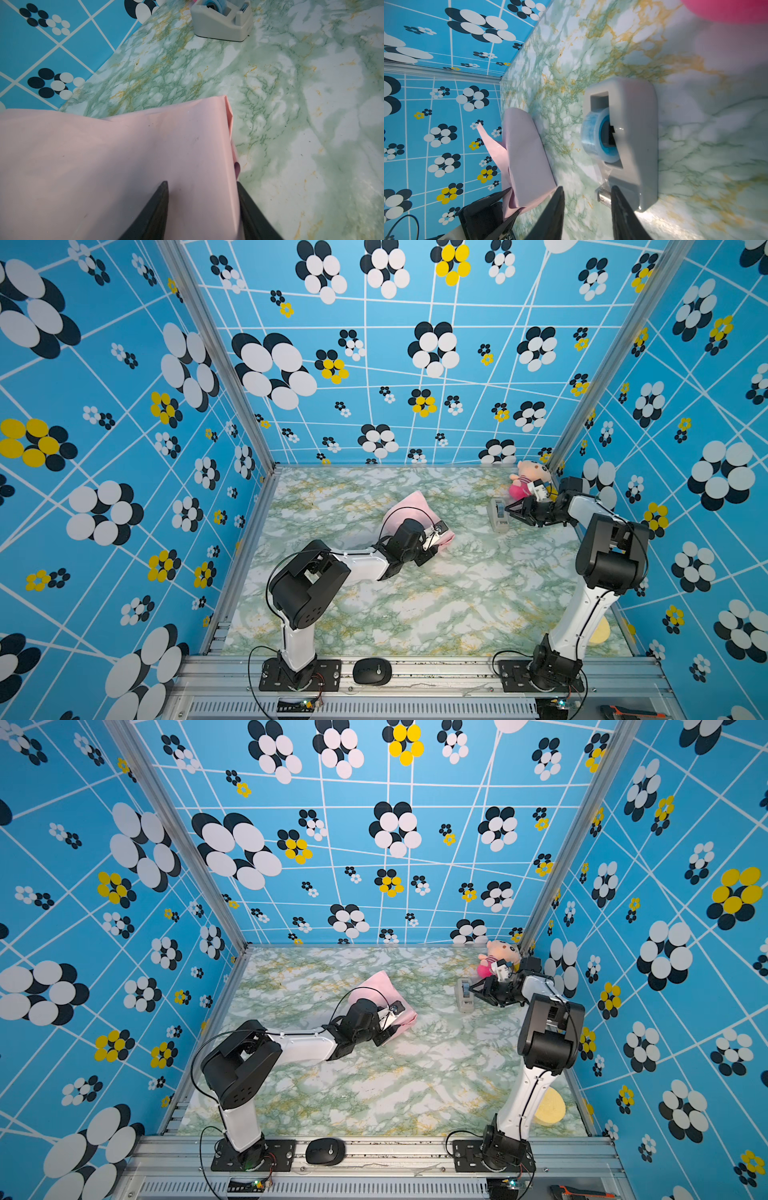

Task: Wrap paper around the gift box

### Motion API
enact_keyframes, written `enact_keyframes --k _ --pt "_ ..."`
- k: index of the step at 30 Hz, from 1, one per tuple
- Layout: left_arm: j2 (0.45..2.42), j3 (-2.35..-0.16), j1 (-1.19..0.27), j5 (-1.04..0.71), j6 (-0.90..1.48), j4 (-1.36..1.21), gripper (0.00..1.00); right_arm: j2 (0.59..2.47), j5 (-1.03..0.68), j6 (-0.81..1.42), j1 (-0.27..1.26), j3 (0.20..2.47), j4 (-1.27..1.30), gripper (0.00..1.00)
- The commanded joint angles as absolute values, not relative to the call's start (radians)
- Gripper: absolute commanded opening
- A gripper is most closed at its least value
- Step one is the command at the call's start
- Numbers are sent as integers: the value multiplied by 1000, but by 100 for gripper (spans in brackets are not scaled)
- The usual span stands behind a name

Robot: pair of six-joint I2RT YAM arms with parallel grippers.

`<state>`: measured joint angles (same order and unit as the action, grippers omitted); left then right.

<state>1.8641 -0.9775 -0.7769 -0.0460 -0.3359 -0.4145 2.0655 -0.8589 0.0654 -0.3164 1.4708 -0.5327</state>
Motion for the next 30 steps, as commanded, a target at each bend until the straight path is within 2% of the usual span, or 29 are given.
enact_keyframes --k 1,18,25,27,30 --pt "1945 -951 -757 -55 -308 -196 50 2099 -899 24 -307 1502 -553 39" --pt "1940 -950 -757 -46 -311 -192 50 2221 -961 1 -281 1567 -574 40" --pt "1939 -948 -757 -45 -310 -192 50 2243 -931 -14 -281 1579 -598 39" --pt "1939 -948 -757 -46 -310 -192 50 2242 -929 -19 -281 1578 -602 37" --pt "1940 -949 -757 -45 -310 -192 50 2241 -934 -34 -281 1584 -622 28"
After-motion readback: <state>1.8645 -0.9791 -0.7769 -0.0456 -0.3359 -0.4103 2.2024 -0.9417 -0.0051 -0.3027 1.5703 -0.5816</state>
